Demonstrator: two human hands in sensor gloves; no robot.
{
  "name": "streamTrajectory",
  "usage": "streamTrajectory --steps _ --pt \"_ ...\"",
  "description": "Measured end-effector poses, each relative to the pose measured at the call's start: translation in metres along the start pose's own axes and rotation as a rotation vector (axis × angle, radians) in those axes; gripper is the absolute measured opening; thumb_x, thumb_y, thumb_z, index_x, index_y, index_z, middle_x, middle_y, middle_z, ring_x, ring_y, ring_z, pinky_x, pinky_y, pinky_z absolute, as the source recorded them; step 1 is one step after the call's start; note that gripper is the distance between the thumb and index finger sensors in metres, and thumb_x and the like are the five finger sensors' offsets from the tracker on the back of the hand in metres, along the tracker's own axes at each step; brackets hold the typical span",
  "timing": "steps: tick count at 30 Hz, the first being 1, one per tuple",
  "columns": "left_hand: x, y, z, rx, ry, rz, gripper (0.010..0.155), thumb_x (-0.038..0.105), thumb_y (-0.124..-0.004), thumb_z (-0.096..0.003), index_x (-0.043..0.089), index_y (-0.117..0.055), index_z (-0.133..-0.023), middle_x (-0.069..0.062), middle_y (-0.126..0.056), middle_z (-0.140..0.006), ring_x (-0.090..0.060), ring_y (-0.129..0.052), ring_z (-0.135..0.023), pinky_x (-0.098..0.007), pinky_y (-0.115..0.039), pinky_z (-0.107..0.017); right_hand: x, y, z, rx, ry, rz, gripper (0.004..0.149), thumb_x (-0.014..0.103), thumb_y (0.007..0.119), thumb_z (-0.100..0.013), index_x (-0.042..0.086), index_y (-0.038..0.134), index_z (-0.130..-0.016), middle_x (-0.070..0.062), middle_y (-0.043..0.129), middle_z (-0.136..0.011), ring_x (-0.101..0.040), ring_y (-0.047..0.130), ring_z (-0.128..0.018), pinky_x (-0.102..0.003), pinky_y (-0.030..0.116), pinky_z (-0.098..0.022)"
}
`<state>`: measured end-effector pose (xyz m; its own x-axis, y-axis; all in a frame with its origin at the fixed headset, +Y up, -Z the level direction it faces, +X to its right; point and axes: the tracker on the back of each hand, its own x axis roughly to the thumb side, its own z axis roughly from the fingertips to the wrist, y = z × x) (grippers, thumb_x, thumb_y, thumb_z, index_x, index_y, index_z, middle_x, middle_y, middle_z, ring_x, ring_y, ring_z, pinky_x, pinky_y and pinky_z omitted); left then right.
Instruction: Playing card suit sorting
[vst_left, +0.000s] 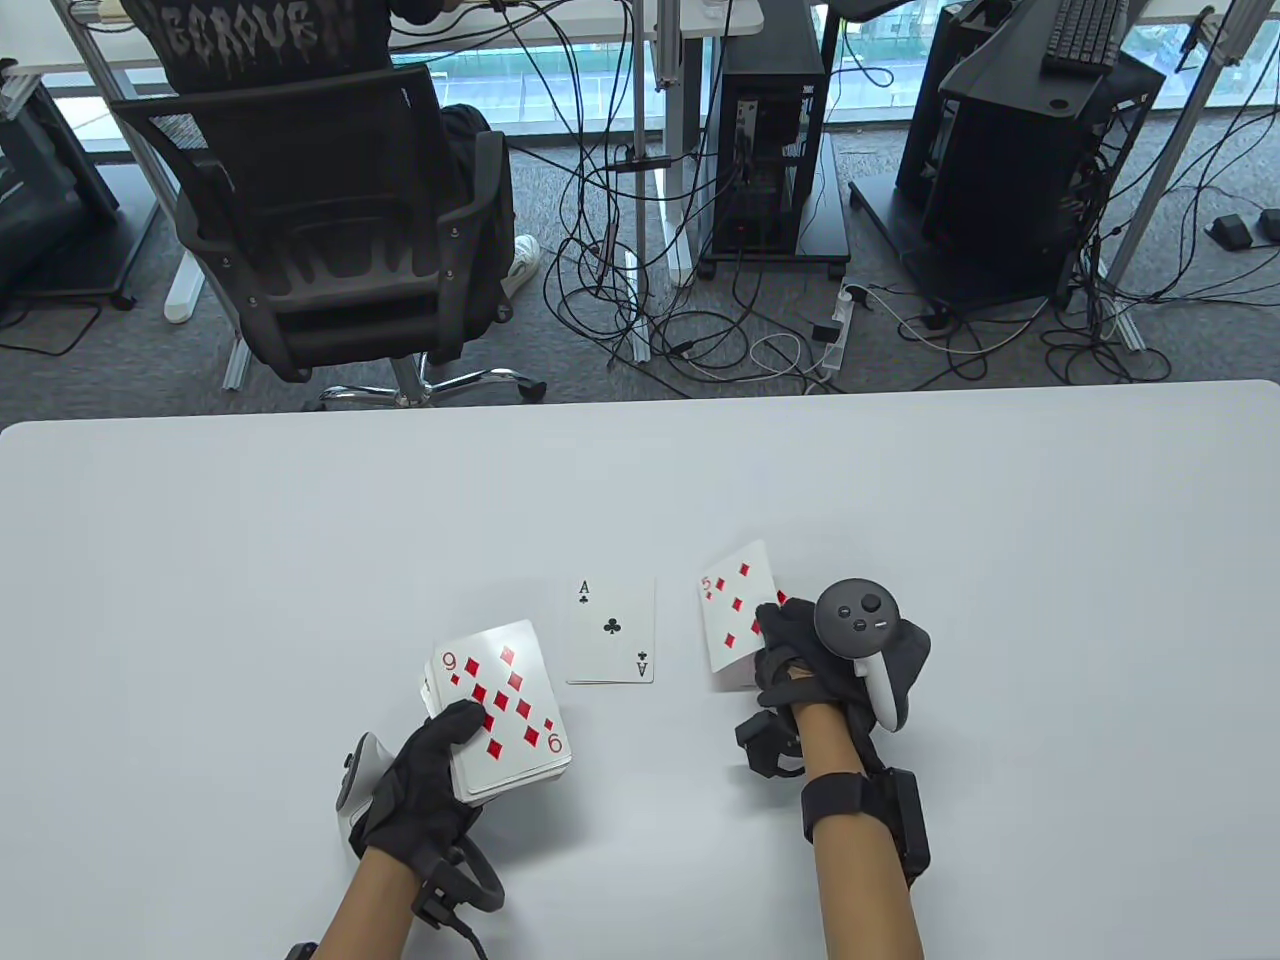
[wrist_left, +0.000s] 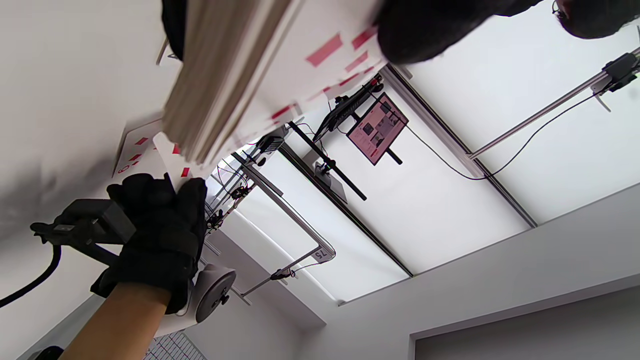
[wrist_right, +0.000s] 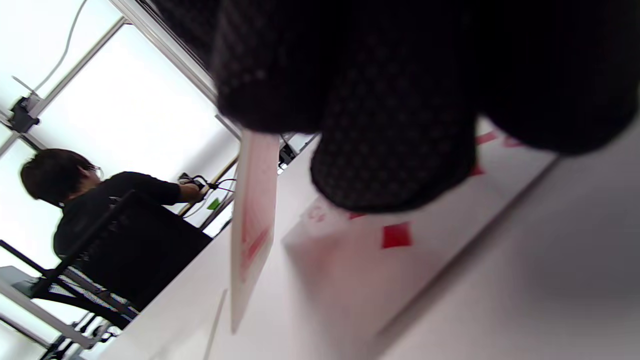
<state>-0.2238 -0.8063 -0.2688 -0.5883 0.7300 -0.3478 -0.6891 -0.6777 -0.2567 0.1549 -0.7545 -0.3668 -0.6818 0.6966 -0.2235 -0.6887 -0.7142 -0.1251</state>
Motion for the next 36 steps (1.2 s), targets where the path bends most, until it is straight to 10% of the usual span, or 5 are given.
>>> streamTrajectory --steps 22,30,36 --pt "-0.001 0.002 0.0 0.012 0.011 -0.007 0.064 0.049 -0.066 -0.0645 0.029 -0.027 -0.111 -0.002 -0.047 -0.114 -0.027 -0.068 -0.1 -0.039 -0.07 -0.07 0.015 0.039 -0.002 0.116 0.055 0.97 0.052 0.03 0.066 -0.055 -0.018 0.077 -0.069 -0.005 0.091 -0.029 -0.021 0.097 -0.019 -0.044 0.086 -0.017" --pt "0.0 0.002 -0.001 -0.01 -0.003 0.0 0.064 0.049 -0.066 -0.0643 0.029 -0.027 -0.111 -0.002 -0.047 -0.114 -0.027 -0.068 -0.1 -0.039 -0.07 -0.07 0.032 0.031 0.013 -0.008 -0.158 0.997 0.052 0.033 0.066 -0.055 -0.016 0.077 -0.07 -0.006 0.092 -0.029 -0.024 0.098 -0.019 -0.045 0.087 -0.017" --pt "-0.002 0.002 -0.001 -0.011 0.005 -0.005 0.064 0.049 -0.066 -0.0642 0.029 -0.027 -0.111 -0.002 -0.047 -0.113 -0.027 -0.068 -0.1 -0.04 -0.07 -0.07 0.077 0.029 0.047 -0.006 -0.425 0.666 0.051 0.031 0.064 -0.055 -0.016 0.076 -0.071 -0.007 0.092 -0.031 -0.026 0.098 -0.021 -0.046 0.087 -0.019"
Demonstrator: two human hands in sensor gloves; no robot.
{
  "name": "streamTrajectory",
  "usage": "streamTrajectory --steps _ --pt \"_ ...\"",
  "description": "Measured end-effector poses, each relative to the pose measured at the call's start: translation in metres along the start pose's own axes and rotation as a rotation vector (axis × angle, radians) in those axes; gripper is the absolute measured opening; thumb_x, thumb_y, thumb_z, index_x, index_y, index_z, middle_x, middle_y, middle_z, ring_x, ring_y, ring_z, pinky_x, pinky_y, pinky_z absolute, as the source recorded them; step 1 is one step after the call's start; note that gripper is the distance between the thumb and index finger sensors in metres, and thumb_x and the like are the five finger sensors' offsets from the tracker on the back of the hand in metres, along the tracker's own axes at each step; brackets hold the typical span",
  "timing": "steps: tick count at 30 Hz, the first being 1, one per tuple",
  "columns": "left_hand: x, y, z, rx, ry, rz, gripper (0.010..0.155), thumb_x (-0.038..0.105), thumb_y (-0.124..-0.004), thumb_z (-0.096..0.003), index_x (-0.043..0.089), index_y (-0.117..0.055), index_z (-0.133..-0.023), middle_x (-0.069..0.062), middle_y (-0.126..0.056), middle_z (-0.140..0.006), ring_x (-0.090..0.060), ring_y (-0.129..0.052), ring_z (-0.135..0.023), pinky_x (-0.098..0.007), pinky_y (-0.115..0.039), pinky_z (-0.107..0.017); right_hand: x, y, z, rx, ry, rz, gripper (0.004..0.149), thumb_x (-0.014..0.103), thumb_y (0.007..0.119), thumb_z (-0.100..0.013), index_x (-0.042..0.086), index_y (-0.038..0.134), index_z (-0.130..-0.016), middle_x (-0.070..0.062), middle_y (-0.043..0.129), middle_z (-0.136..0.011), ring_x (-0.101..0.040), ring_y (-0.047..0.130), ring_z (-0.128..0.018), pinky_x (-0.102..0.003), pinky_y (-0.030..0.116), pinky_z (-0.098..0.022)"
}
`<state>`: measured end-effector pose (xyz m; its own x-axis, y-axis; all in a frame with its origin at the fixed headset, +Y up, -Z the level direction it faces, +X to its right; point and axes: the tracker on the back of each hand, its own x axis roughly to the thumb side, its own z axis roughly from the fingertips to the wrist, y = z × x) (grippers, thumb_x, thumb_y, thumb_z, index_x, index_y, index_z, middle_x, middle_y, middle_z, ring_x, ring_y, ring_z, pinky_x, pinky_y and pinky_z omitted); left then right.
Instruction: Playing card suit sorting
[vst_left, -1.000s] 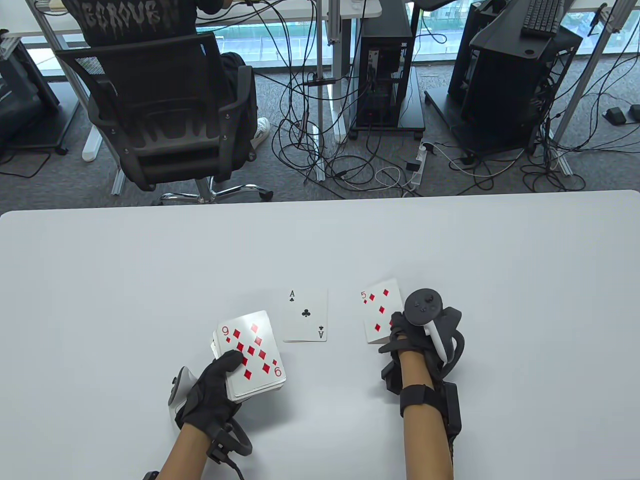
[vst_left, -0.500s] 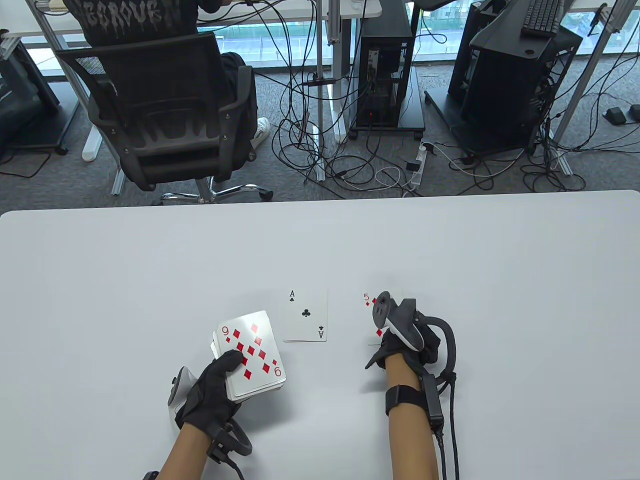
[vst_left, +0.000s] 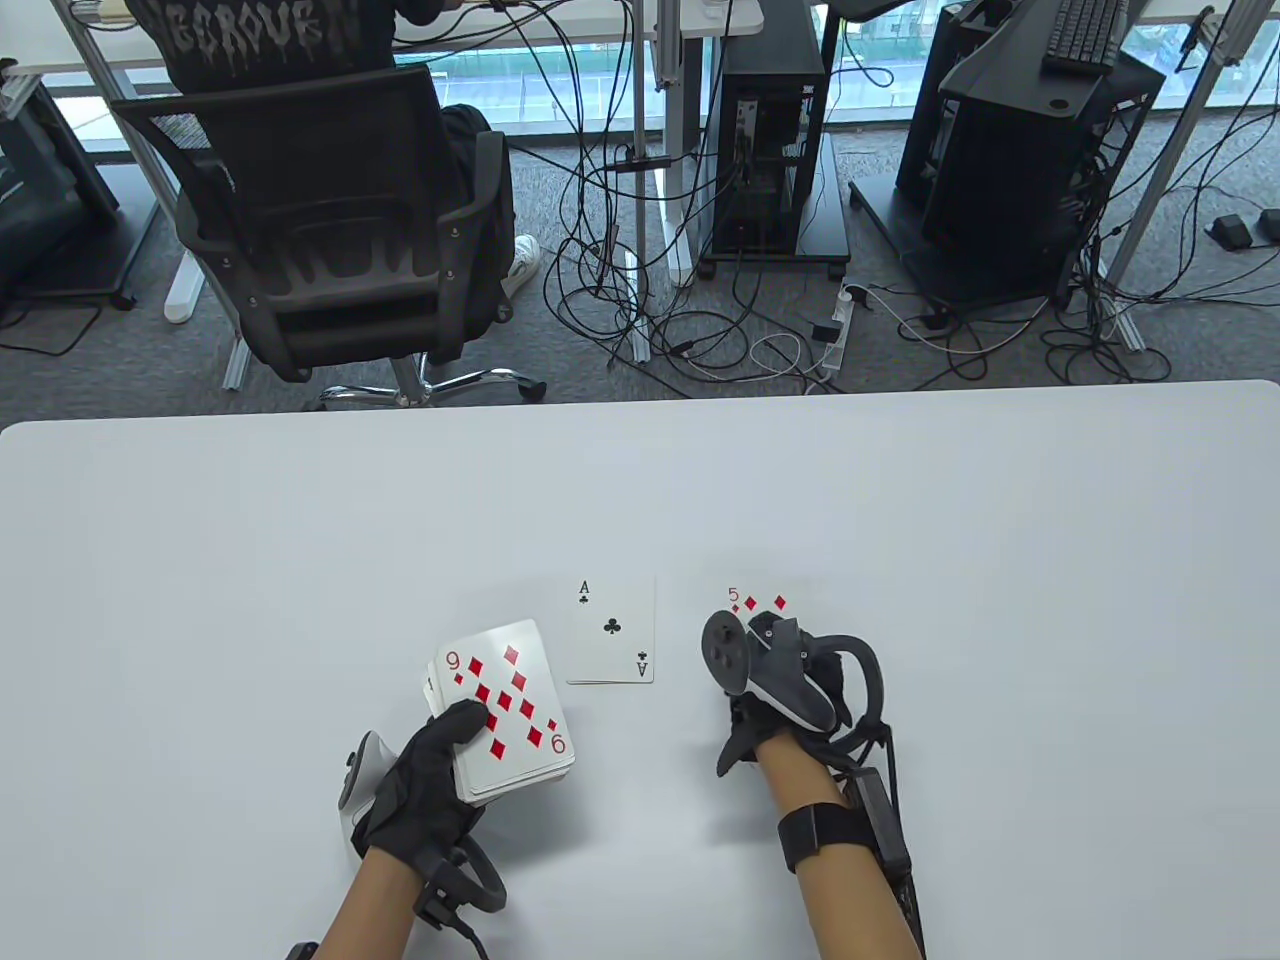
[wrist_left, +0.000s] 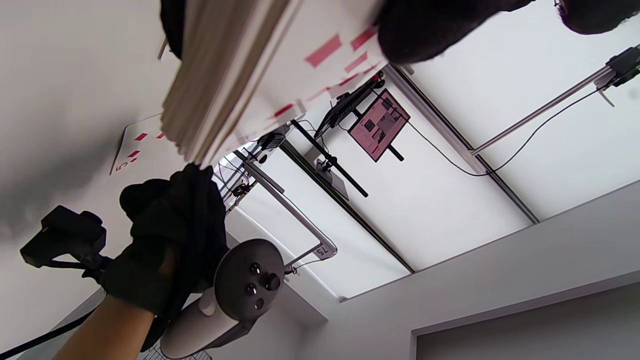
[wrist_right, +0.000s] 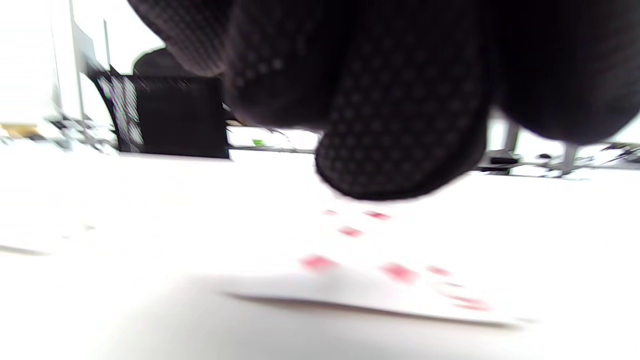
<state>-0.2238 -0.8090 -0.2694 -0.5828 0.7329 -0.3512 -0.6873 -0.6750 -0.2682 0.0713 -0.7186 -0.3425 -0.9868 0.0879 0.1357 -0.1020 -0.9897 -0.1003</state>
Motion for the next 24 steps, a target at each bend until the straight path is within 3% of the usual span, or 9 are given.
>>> streamTrajectory --steps 7,9,14,18,24 --pt "-0.001 0.0 0.0 0.001 -0.002 -0.013 0.064 0.049 -0.066 -0.0642 0.029 -0.027 -0.111 -0.002 -0.047 -0.114 -0.027 -0.068 -0.1 -0.04 -0.07 -0.07 0.071 -0.013 0.032 -0.001 -0.281 -0.634 0.051 0.029 0.061 -0.057 -0.017 0.074 -0.074 -0.013 0.094 -0.038 -0.033 0.099 -0.028 -0.051 0.086 -0.023" --pt "-0.001 0.0 -0.001 0.0 -0.003 -0.016 0.064 0.049 -0.066 -0.0642 0.03 -0.027 -0.111 -0.002 -0.047 -0.114 -0.027 -0.067 -0.1 -0.04 -0.069 -0.07 0.085 -0.012 0.038 0.009 -0.316 -0.703 0.056 0.033 0.06 -0.057 -0.018 0.073 -0.075 -0.015 0.094 -0.04 -0.035 0.098 -0.03 -0.052 0.085 -0.024" --pt "-0.001 0.001 -0.001 0.0 -0.006 -0.02 0.064 0.05 -0.066 -0.0642 0.029 -0.027 -0.111 -0.002 -0.046 -0.114 -0.028 -0.067 -0.101 -0.04 -0.069 -0.07 0.104 -0.01 0.044 0.049 -0.377 -0.619 0.073 0.045 0.066 -0.055 -0.023 0.064 -0.08 -0.019 0.09 -0.049 -0.039 0.095 -0.039 -0.055 0.083 -0.029" --pt "-0.002 0.0 -0.002 -0.012 -0.009 -0.014 0.064 0.049 -0.066 -0.0642 0.03 -0.027 -0.111 -0.002 -0.046 -0.114 -0.027 -0.067 -0.101 -0.04 -0.069 -0.07 0.104 -0.008 0.045 0.009 -0.363 -0.595 0.071 0.045 0.074 -0.05 -0.021 0.065 -0.077 -0.013 0.089 -0.045 -0.034 0.097 -0.037 -0.052 0.085 -0.028" --pt "-0.002 0.001 -0.001 -0.013 -0.008 -0.04 0.063 0.049 -0.066 -0.0639 0.03 -0.029 -0.111 -0.002 -0.048 -0.113 -0.027 -0.068 -0.1 -0.04 -0.07 -0.07 0.105 -0.001 0.042 0.047 -0.337 -0.608 0.069 0.044 0.076 -0.047 -0.018 0.067 -0.076 -0.011 0.089 -0.043 -0.032 0.097 -0.035 -0.05 0.085 -0.027"
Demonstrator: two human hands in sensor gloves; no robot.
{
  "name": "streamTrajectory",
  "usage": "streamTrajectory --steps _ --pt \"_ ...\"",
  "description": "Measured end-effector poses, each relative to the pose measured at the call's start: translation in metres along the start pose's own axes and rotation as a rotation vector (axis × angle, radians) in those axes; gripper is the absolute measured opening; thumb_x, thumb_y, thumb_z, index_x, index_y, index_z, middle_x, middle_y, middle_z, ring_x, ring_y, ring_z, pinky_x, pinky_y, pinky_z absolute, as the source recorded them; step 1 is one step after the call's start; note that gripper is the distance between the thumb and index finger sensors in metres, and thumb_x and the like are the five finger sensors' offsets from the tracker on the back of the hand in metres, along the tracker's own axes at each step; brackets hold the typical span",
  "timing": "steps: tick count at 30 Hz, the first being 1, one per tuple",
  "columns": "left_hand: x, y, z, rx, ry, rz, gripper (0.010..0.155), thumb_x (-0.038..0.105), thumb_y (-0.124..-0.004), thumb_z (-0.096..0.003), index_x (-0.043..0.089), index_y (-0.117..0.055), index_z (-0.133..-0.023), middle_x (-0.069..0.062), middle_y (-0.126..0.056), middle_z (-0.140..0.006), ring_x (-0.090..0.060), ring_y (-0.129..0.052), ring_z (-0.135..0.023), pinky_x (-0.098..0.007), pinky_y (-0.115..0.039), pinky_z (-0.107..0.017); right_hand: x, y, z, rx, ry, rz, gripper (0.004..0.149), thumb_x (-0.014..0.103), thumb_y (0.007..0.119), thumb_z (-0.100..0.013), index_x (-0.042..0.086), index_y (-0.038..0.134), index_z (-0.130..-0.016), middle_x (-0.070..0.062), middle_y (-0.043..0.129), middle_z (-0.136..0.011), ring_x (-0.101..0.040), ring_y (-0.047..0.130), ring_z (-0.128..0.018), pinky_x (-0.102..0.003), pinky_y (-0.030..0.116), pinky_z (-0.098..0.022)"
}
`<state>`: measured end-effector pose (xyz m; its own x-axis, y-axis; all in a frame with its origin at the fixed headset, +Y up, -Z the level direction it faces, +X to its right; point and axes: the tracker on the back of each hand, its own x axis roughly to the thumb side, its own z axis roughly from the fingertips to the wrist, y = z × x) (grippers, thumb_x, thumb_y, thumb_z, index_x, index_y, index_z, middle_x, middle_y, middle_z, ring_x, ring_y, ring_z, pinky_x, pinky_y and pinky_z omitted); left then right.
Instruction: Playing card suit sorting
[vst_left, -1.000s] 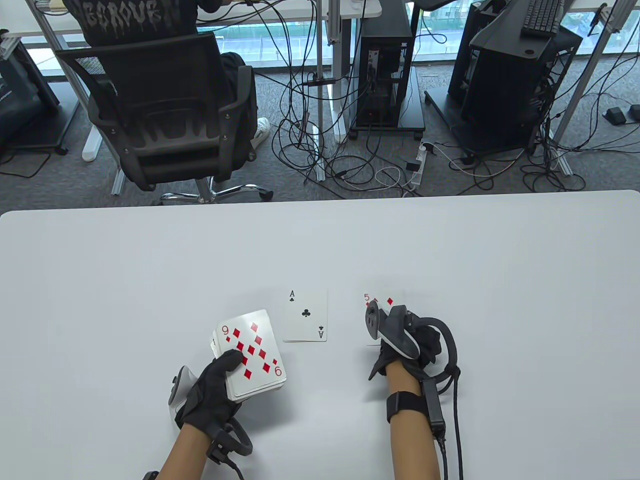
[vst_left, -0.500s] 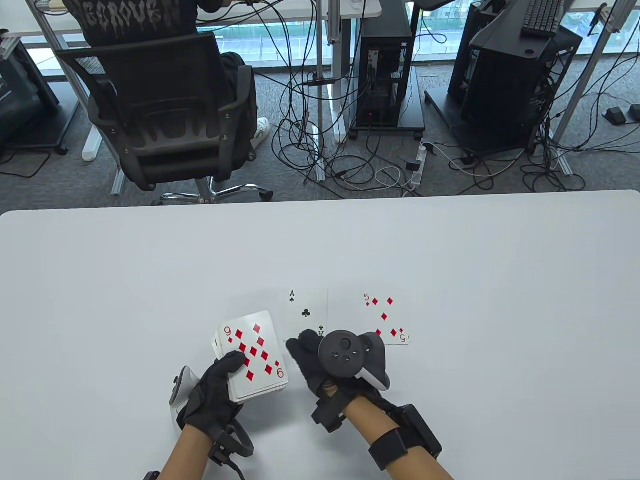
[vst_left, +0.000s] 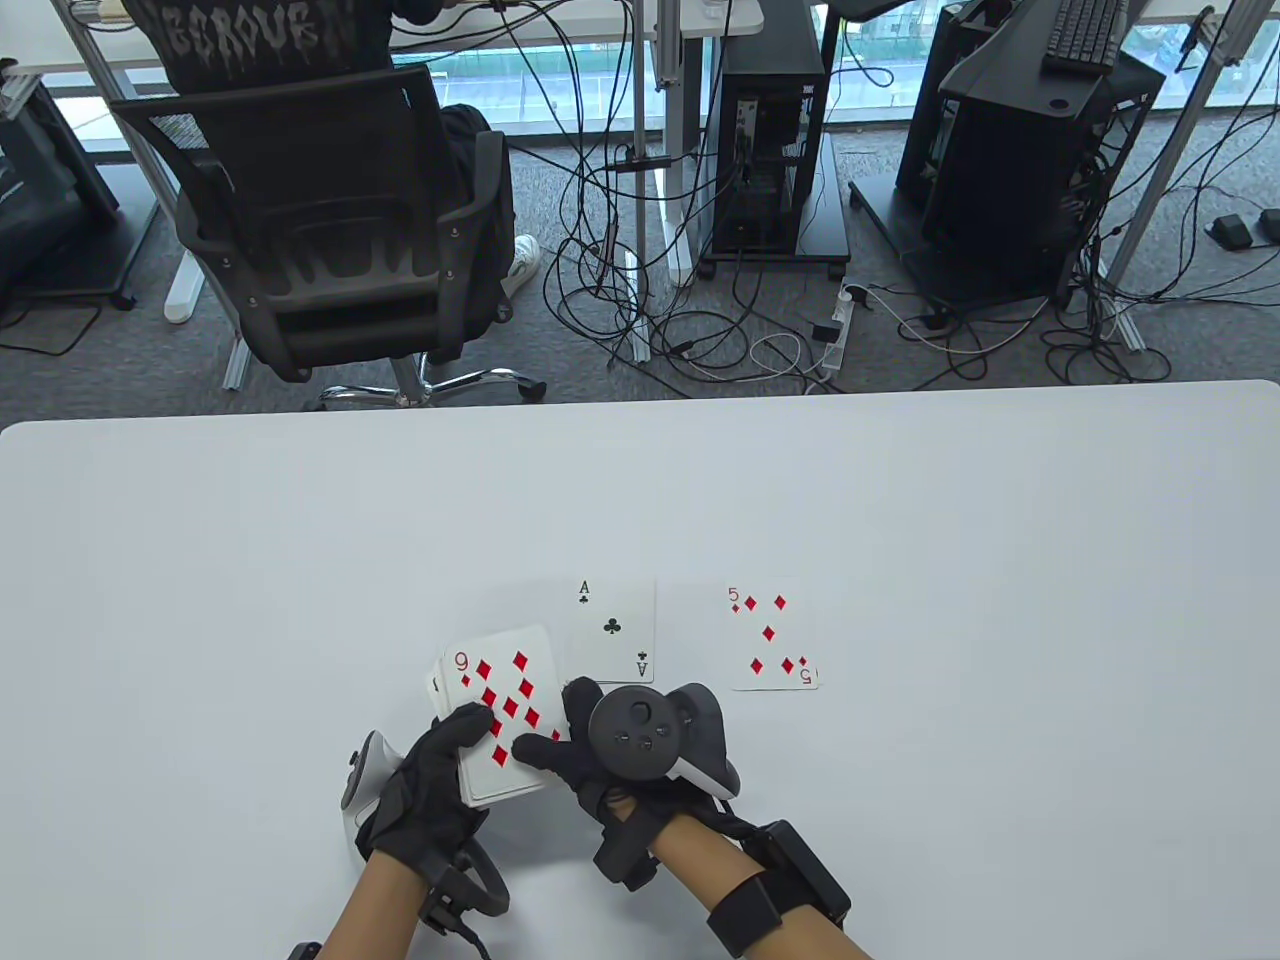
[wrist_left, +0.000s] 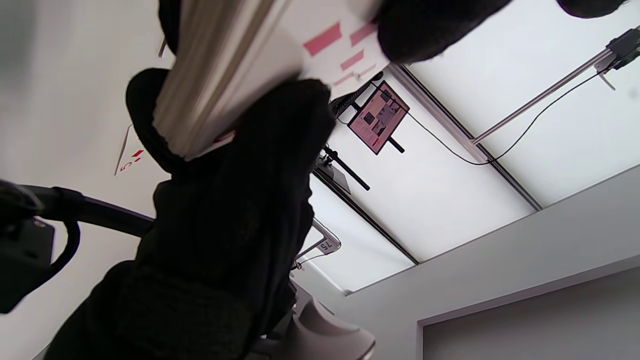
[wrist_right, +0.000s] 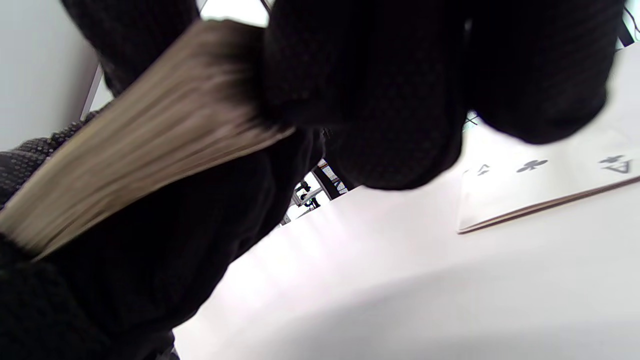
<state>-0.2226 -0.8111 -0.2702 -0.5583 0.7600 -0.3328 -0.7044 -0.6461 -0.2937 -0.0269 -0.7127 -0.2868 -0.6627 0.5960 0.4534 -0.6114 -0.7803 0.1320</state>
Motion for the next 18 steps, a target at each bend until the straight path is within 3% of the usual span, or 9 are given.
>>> streamTrajectory --steps 5,8,18 --pt "0.0 -0.002 -0.001 -0.02 -0.002 0.019 0.064 0.049 -0.068 -0.0635 0.03 -0.029 -0.111 -0.001 -0.049 -0.113 -0.026 -0.07 -0.099 -0.039 -0.071 -0.07 -0.012 -0.002 -0.003 -0.02 0.077 -0.217 0.049 0.033 0.076 -0.049 -0.012 0.075 -0.068 -0.007 0.091 -0.034 -0.028 0.099 -0.027 -0.048 0.087 -0.022" --pt "-0.001 -0.002 -0.001 -0.023 0.0 0.017 0.064 0.048 -0.069 -0.0634 0.03 -0.029 -0.111 -0.001 -0.049 -0.113 -0.026 -0.07 -0.1 -0.039 -0.071 -0.07 -0.018 -0.003 -0.002 -0.027 0.083 -0.261 0.041 0.027 0.073 -0.051 -0.011 0.076 -0.067 -0.007 0.092 -0.033 -0.028 0.099 -0.027 -0.048 0.087 -0.023" --pt "0.001 -0.002 -0.002 -0.026 -0.016 -0.009 0.063 0.046 -0.069 -0.0634 0.031 -0.03 -0.11 -0.001 -0.051 -0.112 -0.026 -0.071 -0.099 -0.039 -0.072 -0.069 -0.032 -0.017 -0.006 -0.057 0.121 -0.273 0.039 0.023 0.068 -0.053 -0.011 0.078 -0.069 -0.009 0.094 -0.036 -0.03 0.099 -0.03 -0.049 0.087 -0.024"
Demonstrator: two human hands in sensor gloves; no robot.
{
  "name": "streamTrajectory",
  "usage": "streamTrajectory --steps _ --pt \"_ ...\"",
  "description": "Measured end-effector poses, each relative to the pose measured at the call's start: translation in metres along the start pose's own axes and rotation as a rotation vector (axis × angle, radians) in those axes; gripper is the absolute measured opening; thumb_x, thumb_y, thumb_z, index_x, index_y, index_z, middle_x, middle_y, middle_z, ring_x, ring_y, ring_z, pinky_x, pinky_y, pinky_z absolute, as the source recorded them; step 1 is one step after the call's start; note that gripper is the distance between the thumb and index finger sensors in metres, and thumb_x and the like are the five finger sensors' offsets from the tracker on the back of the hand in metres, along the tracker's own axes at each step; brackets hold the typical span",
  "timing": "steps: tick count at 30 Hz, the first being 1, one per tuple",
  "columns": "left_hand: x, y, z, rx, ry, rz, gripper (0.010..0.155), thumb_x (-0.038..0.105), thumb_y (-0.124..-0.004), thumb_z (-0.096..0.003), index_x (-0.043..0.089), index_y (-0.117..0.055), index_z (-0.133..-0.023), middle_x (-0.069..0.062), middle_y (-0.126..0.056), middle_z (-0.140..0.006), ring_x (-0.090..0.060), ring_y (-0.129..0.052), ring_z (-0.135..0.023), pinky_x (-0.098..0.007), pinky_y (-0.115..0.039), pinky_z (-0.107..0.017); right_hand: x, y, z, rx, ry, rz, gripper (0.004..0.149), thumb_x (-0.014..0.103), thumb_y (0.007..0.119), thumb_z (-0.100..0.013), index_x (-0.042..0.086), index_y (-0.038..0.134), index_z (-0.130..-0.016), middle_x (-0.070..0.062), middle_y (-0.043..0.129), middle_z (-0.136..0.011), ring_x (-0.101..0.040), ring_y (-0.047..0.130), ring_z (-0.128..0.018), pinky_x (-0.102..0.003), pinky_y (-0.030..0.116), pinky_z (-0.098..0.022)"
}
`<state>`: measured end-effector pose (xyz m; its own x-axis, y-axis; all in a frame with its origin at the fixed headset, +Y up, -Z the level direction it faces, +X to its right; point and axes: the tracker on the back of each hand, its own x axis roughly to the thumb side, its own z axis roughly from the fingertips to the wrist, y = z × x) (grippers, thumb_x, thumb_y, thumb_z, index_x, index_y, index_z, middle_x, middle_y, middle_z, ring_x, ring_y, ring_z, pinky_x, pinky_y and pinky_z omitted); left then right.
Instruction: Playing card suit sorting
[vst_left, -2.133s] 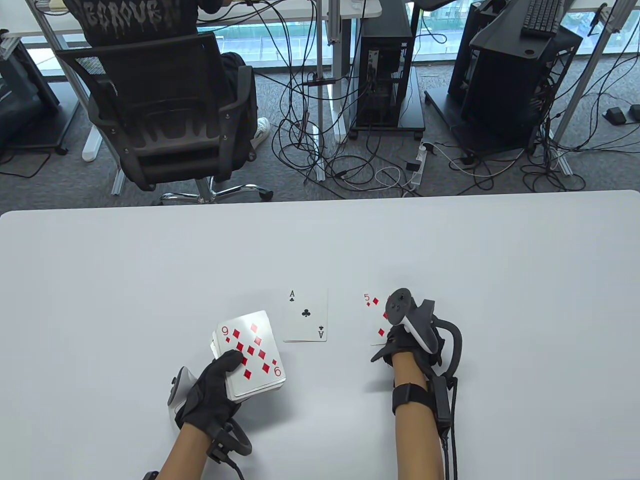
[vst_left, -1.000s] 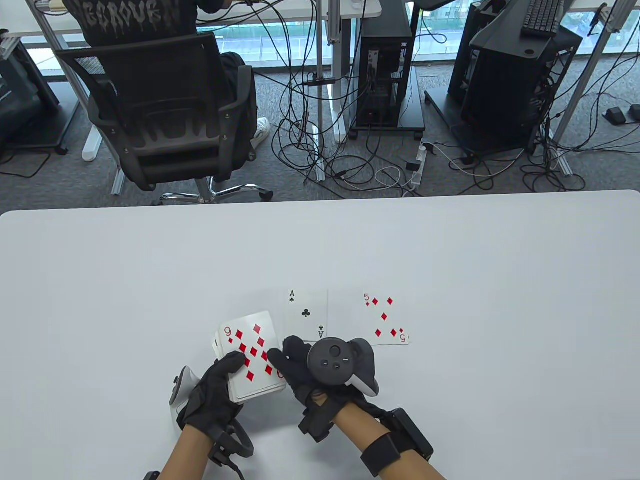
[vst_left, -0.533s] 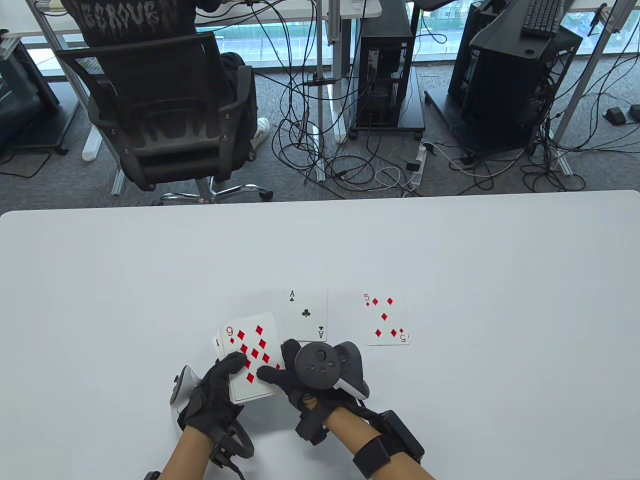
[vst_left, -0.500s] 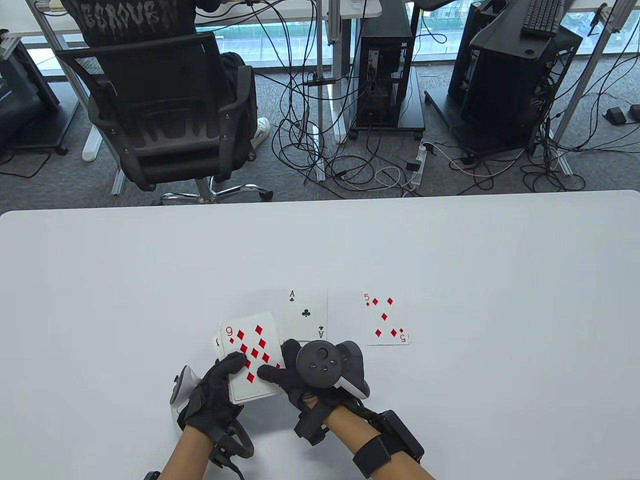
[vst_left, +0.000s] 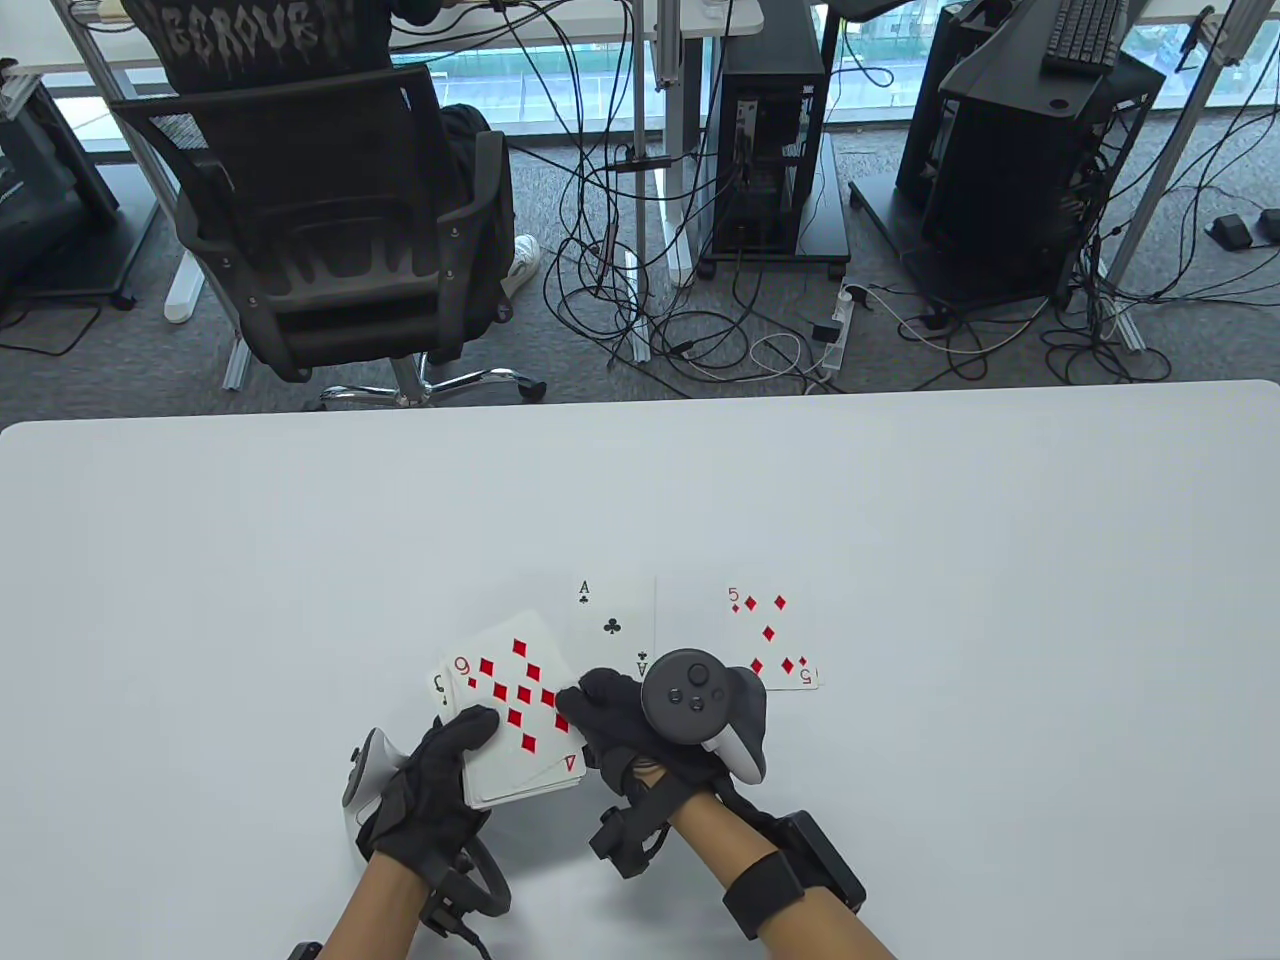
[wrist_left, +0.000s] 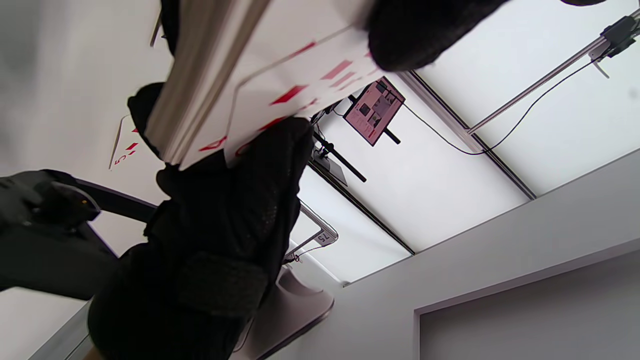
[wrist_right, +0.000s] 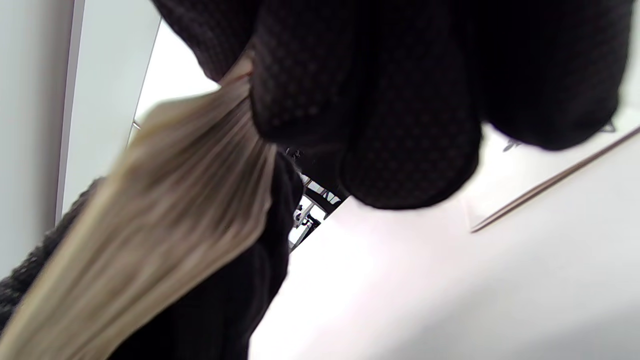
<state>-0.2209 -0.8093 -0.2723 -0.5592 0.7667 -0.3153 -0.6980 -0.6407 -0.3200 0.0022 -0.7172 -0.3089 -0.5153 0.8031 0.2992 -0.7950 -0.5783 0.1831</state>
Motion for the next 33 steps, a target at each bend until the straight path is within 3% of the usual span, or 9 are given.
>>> streamTrajectory --steps 5,10,12,16,21,27,33 --pt "-0.001 0.002 0.0 0.007 -0.009 0.038 0.063 0.047 -0.069 -0.0636 0.031 -0.03 -0.11 0.0 -0.051 -0.112 -0.025 -0.072 -0.099 -0.038 -0.072 -0.069 -0.018 -0.025 -0.007 -0.07 0.07 -0.067 0.038 0.023 0.068 -0.053 -0.01 0.078 -0.069 -0.008 0.093 -0.036 -0.029 0.099 -0.029 -0.048 0.087 -0.024" --pt "-0.001 0.002 0.0 0.014 -0.007 0.038 0.063 0.047 -0.068 -0.0636 0.031 -0.03 -0.11 0.0 -0.051 -0.113 -0.025 -0.071 -0.099 -0.038 -0.072 -0.069 -0.056 -0.063 -0.016 -0.142 0.139 -0.242 0.038 0.023 0.068 -0.053 -0.01 0.079 -0.069 -0.008 0.093 -0.034 -0.029 0.099 -0.028 -0.048 0.087 -0.023" --pt "-0.001 0.002 0.0 0.018 -0.005 0.042 0.063 0.048 -0.068 -0.0637 0.031 -0.03 -0.11 0.0 -0.05 -0.113 -0.025 -0.071 -0.099 -0.038 -0.072 -0.069 -0.073 -0.076 -0.018 -0.149 0.197 -0.22 0.038 0.023 0.068 -0.054 -0.011 0.078 -0.069 -0.008 0.093 -0.035 -0.029 0.099 -0.028 -0.048 0.087 -0.023" --pt "0.0 0.002 0.001 0.028 0.0 0.038 0.063 0.048 -0.067 -0.0639 0.03 -0.029 -0.111 0.0 -0.05 -0.113 -0.025 -0.071 -0.1 -0.038 -0.072 -0.07 -0.1 -0.094 -0.014 -0.277 0.349 -0.024 0.039 0.022 0.069 -0.053 -0.012 0.079 -0.067 -0.008 0.093 -0.032 -0.028 0.099 -0.025 -0.047 0.087 -0.02" --pt "0.0 0.001 0.001 0.036 0.002 0.04 0.063 0.048 -0.067 -0.064 0.03 -0.029 -0.111 0.0 -0.049 -0.113 -0.025 -0.07 -0.1 -0.038 -0.071 -0.07 -0.113 -0.103 -0.013 -0.299 0.529 0.325 0.039 0.023 0.07 -0.053 -0.013 0.08 -0.066 -0.007 0.093 -0.029 -0.026 0.099 -0.019 -0.046 0.087 -0.017" --pt "0.001 0.001 0.002 0.038 0.002 0.037 0.063 0.048 -0.067 -0.0642 0.03 -0.028 -0.111 0.0 -0.049 -0.113 -0.025 -0.07 -0.1 -0.038 -0.071 -0.07 -0.119 -0.101 -0.014 -0.178 0.62 0.783 0.042 0.025 0.069 -0.053 -0.014 0.08 -0.066 -0.007 0.093 -0.028 -0.026 0.099 -0.018 -0.045 0.087 -0.016" --pt "0.001 0.001 0.002 0.042 0.008 0.037 0.063 0.048 -0.066 -0.0642 0.03 -0.028 -0.111 -0.001 -0.049 -0.113 -0.025 -0.07 -0.1 -0.039 -0.071 -0.07 -0.127 -0.086 -0.015 -0.021 0.669 1.007 0.047 0.027 0.068 -0.053 -0.016 0.08 -0.067 -0.008 0.093 -0.029 -0.027 0.098 -0.021 -0.047 0.086 -0.018"
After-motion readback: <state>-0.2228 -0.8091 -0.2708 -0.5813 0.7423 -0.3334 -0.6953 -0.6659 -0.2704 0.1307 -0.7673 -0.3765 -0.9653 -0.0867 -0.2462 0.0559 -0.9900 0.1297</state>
